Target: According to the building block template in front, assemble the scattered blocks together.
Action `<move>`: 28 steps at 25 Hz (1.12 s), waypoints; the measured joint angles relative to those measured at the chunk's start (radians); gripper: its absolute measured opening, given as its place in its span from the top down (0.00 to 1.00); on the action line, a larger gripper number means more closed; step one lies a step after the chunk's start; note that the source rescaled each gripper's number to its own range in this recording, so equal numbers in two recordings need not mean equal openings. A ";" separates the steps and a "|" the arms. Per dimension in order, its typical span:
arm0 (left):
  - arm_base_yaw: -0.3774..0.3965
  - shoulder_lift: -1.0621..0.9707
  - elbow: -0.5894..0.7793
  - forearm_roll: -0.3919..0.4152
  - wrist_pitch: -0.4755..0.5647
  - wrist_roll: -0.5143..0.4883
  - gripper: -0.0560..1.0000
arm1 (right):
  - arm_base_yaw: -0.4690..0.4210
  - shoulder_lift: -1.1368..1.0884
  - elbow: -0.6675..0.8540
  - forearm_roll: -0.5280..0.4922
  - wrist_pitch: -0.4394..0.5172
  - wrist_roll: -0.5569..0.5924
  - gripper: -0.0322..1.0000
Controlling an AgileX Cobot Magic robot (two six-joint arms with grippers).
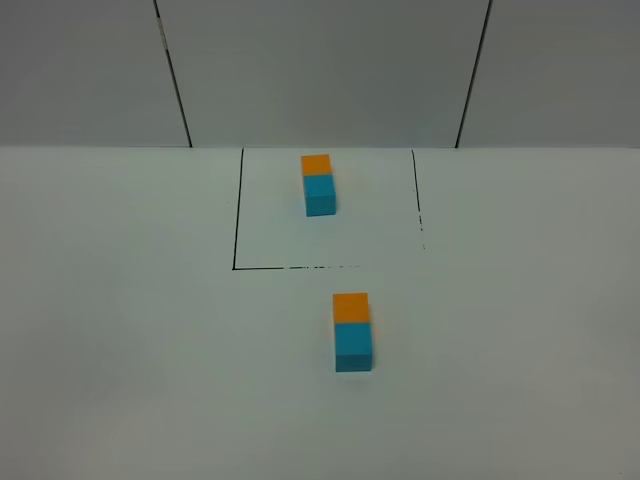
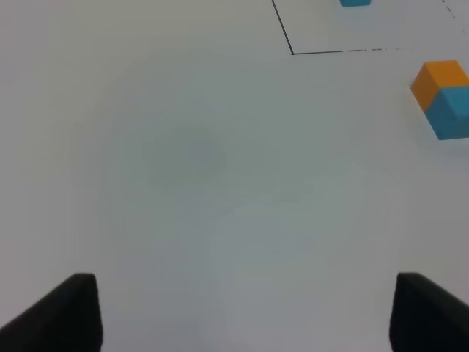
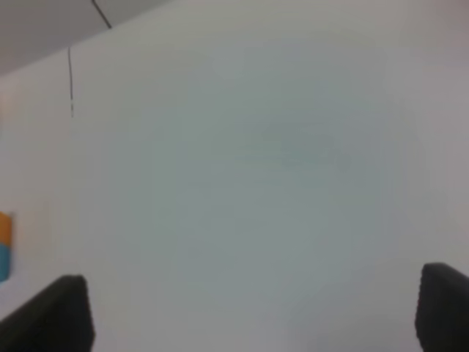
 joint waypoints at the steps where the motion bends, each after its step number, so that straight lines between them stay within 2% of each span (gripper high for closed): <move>1: 0.000 0.000 0.000 0.000 0.000 0.000 0.31 | 0.000 0.000 0.000 0.015 -0.002 -0.022 0.23; 5: 0.000 0.000 0.000 0.000 0.000 0.000 0.31 | 0.000 0.000 0.001 0.075 -0.006 -0.107 0.23; 9: 0.000 0.000 0.000 0.000 0.000 0.000 0.31 | 0.000 0.000 0.001 0.106 -0.006 -0.144 0.23; 28: 0.000 0.000 0.000 0.000 0.000 0.000 0.31 | 0.000 0.000 0.001 0.106 -0.008 -0.149 0.23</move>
